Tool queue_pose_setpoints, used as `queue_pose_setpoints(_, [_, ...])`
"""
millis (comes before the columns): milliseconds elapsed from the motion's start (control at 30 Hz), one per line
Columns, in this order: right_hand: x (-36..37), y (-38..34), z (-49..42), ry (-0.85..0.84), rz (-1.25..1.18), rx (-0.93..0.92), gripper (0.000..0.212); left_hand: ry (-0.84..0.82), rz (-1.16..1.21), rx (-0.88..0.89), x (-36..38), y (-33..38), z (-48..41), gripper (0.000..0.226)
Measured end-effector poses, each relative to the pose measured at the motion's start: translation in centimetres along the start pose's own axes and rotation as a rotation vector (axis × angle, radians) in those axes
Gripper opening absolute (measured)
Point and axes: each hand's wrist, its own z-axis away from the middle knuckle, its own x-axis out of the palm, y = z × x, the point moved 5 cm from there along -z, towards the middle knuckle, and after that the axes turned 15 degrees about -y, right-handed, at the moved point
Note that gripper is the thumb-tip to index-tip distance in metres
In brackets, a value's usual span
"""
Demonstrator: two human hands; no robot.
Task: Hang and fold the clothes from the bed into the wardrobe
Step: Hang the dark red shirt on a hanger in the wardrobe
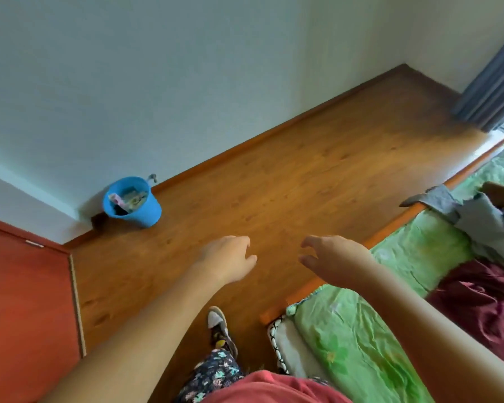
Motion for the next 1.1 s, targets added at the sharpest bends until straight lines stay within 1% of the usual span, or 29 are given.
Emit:
queue_pose_setpoints(167, [-3.4, 0.7, -3.2, 0.070, -0.093, 0.187, 0.044, -0.015, -0.127, 0.154, -5.0, -1.8, -6.7, 0.048])
queue_pose_setpoints(400, [-7.4, -3.5, -9.7, 0.112, -0.231, 0.332, 0.044, -0.001, -0.286, 0.313, -13.1, -7.4, -13.3, 0.050])
queue_pose_setpoints(500, [-7.9, -4.1, -10.3, 0.128, -0.340, 0.412, 0.040, -0.004, -0.353, 0.401, -15.9, -7.2, -14.9, 0.050])
queue_pose_setpoints(600, [-7.6, -2.8, -8.6, 0.154, -0.357, 0.513, 0.031, -0.022, -0.428, 0.513, -17.4, -4.1, -16.3, 0.048])
queue_pose_setpoints(667, [-6.4, -1.3, -6.5, 0.153, -0.381, 0.597, 0.032, -0.039, -0.488, 0.582, -17.4, -0.8, -16.9, 0.047])
queue_pose_setpoints(867, [-0.8, 4.4, -0.4, 0.189, -0.668, 0.813, 0.040, -0.100, -0.658, 0.812, -13.8, 10.4, -17.0, 0.044])
queue_pose_setpoints(967, [1.6, 7.7, 0.6, 0.206, -0.769, 0.872, 0.043, -0.119, -0.754, 0.891, -11.9, 15.3, -17.8, 0.040])
queue_pose_setpoints(1100, [3.4, 13.7, 0.7, 0.260, -0.888, 0.907, 0.045, -0.103, -0.869, 0.930, -10.4, 21.9, -20.0, 0.038])
